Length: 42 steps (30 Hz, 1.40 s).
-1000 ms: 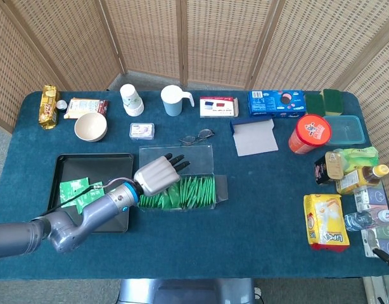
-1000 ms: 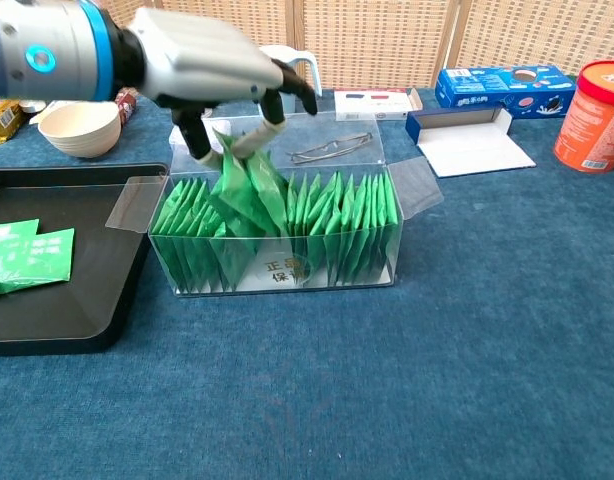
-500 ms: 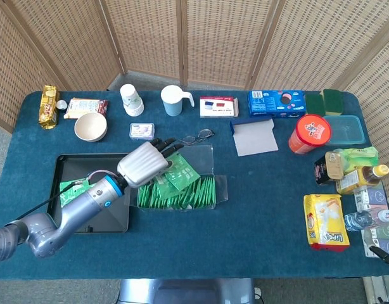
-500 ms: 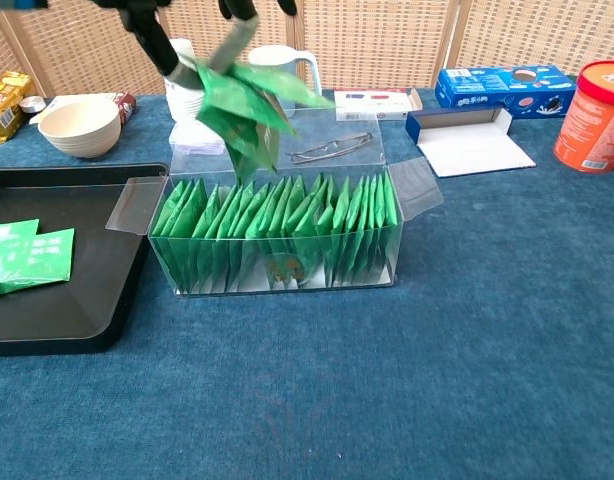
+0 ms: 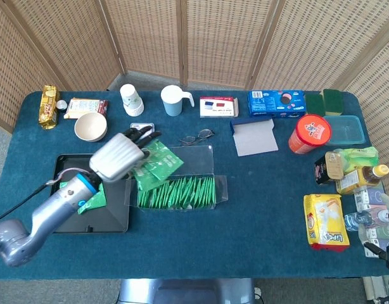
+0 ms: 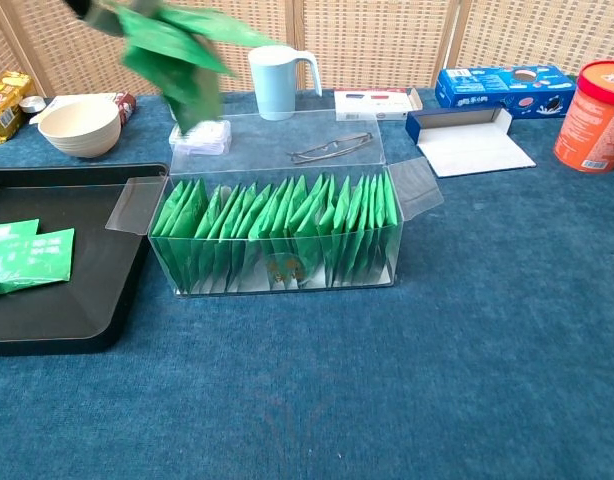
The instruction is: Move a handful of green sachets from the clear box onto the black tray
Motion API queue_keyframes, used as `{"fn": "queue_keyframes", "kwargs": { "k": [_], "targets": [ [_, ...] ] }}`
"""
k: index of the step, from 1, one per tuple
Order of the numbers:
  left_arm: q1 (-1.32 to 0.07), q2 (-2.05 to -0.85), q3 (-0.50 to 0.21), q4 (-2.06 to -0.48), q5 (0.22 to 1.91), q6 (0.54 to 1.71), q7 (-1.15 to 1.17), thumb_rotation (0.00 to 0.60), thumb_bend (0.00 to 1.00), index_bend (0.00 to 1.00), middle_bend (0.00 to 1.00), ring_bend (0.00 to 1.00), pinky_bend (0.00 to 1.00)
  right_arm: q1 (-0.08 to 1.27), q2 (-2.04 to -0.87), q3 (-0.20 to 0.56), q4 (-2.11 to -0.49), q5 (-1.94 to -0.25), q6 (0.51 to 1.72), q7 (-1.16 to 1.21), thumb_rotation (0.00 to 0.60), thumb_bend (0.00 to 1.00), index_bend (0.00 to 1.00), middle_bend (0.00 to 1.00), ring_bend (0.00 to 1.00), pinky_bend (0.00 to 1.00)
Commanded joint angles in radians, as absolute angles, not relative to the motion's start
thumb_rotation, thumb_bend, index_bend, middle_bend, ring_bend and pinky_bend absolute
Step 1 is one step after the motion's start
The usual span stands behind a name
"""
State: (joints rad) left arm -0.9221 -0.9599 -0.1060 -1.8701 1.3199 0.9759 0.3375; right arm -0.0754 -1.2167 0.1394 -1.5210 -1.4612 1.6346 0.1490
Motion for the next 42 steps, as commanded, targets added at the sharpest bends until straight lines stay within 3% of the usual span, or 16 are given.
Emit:
{"fn": "queue_keyframes", "kwargs": {
  "k": [1,11,21,23,28,31,37,42],
  "targets": [
    [-0.874,-0.913,-0.088,-1.888,1.334,1.008,0.319,0.600,0.37,0.62,0.13,0.10,0.23,-0.066,-1.219,0.141,-1.527,-1.466,1.627,0.141,0.508,0.39,0.11,0.21,0.17,0.25],
    [-0.689,-0.811,-0.002,-1.889,1.343,1.092,0.257,0.600,0.37,0.62,0.13,0.10,0.23,-0.010,-1.233,0.144,-1.551,-1.486,1.573,0.102,0.508,0.39,0.11,0.21,0.17,0.25],
    [-0.546,-0.837,0.052,-1.810,1.296,1.144,0.243,0.600,0.37,0.60,0.13,0.10,0.23,0.029,-1.248,0.147,-1.556,-1.485,1.537,0.078,0.509,0.39,0.10,0.21,0.17,0.25],
    [-0.528,-0.849,0.056,-1.797,1.283,1.140,0.242,0.600,0.36,0.53,0.12,0.10,0.23,0.033,-1.247,0.147,-1.559,-1.486,1.535,0.074,0.509,0.39,0.10,0.21,0.17,0.25],
    [-0.520,-0.869,0.045,-1.806,1.230,1.113,0.292,0.600,0.30,0.23,0.06,0.07,0.23,0.031,-1.240,0.145,-1.564,-1.479,1.541,0.075,0.507,0.39,0.10,0.24,0.17,0.25],
    [-0.516,-0.877,0.037,-1.815,1.219,1.111,0.313,0.600,0.26,0.14,0.04,0.06,0.23,0.028,-1.239,0.142,-1.560,-1.475,1.542,0.079,0.508,0.39,0.10,0.23,0.17,0.25],
    [-0.502,-0.880,0.020,-1.838,1.196,1.124,0.342,0.600,0.22,0.03,0.02,0.06,0.23,0.029,-1.229,0.143,-1.558,-1.473,1.548,0.086,0.508,0.39,0.10,0.23,0.17,0.25],
    [-0.471,-0.859,0.010,-1.866,1.186,1.160,0.332,0.600,0.22,0.03,0.02,0.06,0.23,0.034,-1.217,0.148,-1.561,-1.469,1.547,0.082,0.508,0.39,0.10,0.22,0.17,0.25]
  ]
}}
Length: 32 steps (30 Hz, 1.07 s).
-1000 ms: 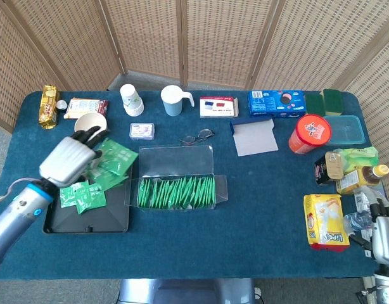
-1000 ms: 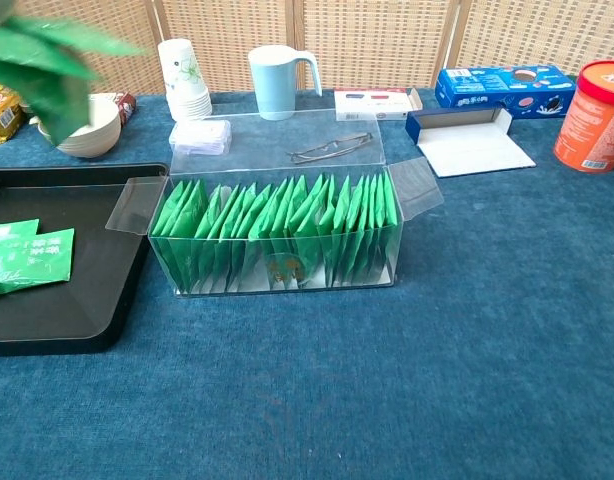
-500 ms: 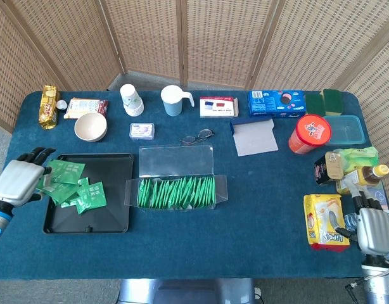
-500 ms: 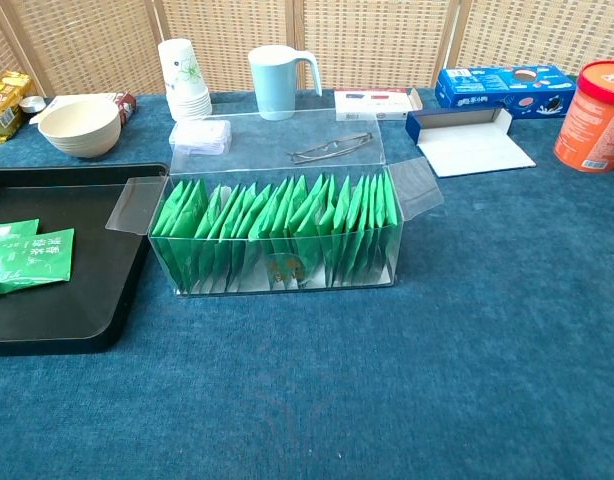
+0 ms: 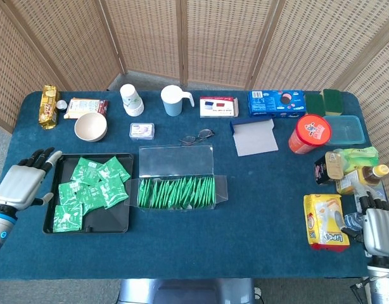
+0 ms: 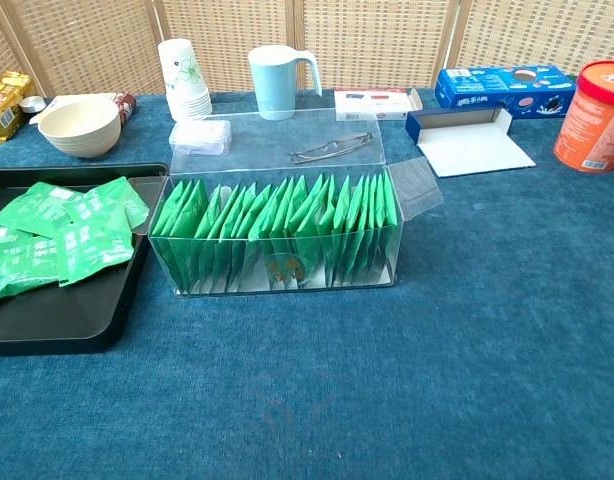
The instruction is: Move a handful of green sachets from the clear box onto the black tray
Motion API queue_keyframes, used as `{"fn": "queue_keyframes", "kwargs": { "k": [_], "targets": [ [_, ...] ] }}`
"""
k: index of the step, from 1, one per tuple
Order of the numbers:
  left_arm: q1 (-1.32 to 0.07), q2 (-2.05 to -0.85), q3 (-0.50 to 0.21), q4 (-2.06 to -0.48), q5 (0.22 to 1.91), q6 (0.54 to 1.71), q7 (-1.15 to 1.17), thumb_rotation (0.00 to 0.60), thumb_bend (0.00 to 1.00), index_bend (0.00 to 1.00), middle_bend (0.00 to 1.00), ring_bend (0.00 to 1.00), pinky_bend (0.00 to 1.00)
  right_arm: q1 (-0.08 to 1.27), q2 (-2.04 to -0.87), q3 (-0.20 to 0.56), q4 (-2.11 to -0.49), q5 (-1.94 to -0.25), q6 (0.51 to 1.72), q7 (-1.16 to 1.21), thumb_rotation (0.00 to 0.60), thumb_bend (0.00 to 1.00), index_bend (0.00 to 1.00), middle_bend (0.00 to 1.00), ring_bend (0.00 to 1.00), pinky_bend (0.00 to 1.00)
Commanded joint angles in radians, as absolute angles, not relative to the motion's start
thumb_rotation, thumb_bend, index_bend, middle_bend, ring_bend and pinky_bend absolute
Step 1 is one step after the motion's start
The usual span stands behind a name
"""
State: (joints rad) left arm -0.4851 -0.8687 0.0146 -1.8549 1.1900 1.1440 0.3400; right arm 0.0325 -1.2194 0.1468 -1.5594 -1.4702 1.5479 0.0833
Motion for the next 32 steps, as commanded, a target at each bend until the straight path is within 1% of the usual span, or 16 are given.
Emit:
{"fn": "queue_keyframes", "kwargs": {
  "k": [1,11,18,23,27,32],
  "targets": [
    [-0.457,-0.850,0.010,-1.874,1.184,1.175,0.324,0.600,0.22,0.03,0.02,0.06,0.23,0.037,-1.213,0.150,-1.563,-1.468,1.544,0.079,0.508,0.39,0.10,0.22,0.17,0.25],
    [-0.302,-0.792,0.052,-1.941,1.230,1.324,0.263,0.600,0.22,0.04,0.02,0.06,0.23,0.083,-1.168,0.147,-1.617,-1.476,1.481,0.016,0.509,0.39,0.10,0.21,0.16,0.24],
    [-0.191,-0.823,0.093,-1.971,1.334,1.432,0.215,0.600,0.22,0.07,0.02,0.06,0.23,0.119,-1.118,0.114,-1.687,-1.487,1.393,-0.034,0.508,0.39,0.10,0.19,0.13,0.22],
    [-0.124,-0.872,0.113,-1.974,1.420,1.510,0.211,0.600,0.21,0.08,0.03,0.06,0.23,0.132,-1.104,0.098,-1.731,-1.476,1.359,-0.077,0.508,0.39,0.10,0.19,0.13,0.22],
    [-0.089,-0.899,0.133,-1.976,1.467,1.529,0.221,0.600,0.22,0.08,0.03,0.06,0.23,0.130,-1.109,0.097,-1.740,-1.477,1.374,-0.088,0.508,0.39,0.10,0.19,0.13,0.22],
    [-0.080,-0.919,0.113,-1.975,1.450,1.521,0.210,0.600,0.21,0.08,0.03,0.06,0.23,0.116,-1.135,0.104,-1.716,-1.503,1.440,-0.079,0.508,0.39,0.11,0.19,0.13,0.21]
  ]
}}
